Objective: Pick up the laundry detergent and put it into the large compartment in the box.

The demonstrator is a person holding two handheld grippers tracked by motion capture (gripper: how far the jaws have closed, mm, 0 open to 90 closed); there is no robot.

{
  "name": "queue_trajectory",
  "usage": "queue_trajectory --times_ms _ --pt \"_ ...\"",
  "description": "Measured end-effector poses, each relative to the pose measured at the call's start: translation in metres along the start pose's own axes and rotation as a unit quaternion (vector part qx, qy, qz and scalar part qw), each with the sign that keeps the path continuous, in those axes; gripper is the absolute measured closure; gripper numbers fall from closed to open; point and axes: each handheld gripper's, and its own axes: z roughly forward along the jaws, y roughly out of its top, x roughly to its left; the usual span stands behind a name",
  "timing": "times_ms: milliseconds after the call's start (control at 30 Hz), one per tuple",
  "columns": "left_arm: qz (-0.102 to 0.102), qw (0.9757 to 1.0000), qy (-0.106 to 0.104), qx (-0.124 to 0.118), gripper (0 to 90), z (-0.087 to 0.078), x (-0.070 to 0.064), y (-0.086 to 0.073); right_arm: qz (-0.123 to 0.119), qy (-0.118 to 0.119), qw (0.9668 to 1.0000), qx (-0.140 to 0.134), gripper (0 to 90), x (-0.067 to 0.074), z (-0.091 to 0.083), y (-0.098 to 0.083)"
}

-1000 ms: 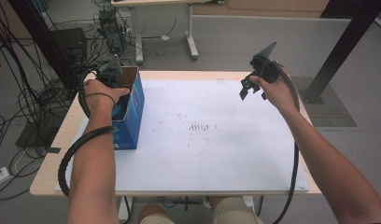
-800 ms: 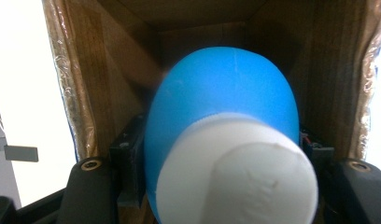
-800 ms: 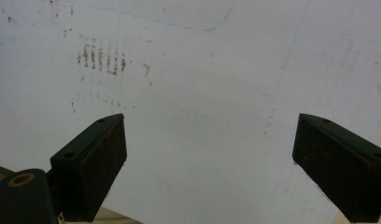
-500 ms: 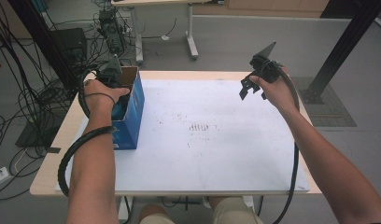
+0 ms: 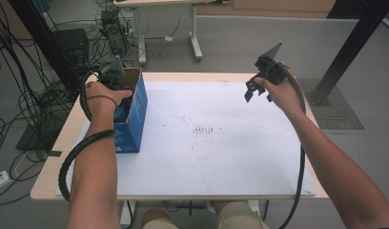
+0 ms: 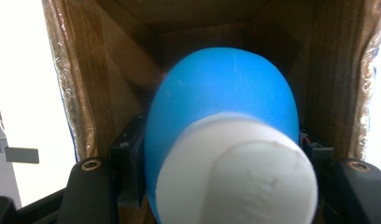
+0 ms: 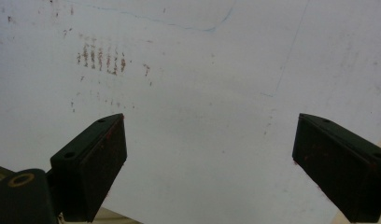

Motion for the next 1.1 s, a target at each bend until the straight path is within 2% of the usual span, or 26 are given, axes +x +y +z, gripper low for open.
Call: queue_trajectory --times_ms 1100 --pt "0.001 1.0000 -0.002 0.000 36.1 -0.0006 -0.0004 -0.0004 0.001 0.001 1.0000 -0.003 10.1 -0.0033 -0.0020 -0.0025"
